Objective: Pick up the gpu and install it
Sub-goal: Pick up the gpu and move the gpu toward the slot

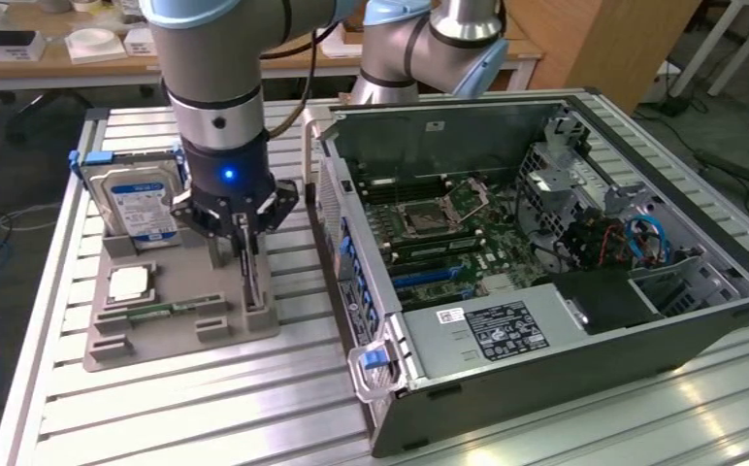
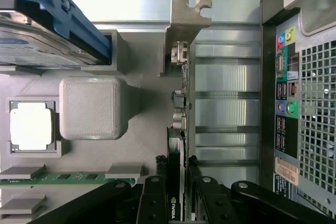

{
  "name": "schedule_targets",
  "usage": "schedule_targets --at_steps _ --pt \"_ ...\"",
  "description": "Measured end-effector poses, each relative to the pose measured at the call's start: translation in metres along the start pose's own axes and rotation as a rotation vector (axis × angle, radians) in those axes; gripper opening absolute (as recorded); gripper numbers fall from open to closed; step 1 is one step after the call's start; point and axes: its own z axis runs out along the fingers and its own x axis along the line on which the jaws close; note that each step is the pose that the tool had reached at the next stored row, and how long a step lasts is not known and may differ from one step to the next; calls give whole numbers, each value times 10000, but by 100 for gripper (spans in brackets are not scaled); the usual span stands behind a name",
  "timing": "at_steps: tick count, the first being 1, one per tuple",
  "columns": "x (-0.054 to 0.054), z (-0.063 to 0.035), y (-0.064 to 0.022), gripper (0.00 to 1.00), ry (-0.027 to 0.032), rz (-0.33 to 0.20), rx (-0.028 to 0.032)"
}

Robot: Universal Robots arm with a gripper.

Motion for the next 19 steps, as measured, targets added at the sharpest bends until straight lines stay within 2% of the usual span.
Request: schedule_targets --at_steps 7,19 --pt "-5 -148 7 26 1 0 -24" --pt "-21 -425 18 26 1 0 -25"
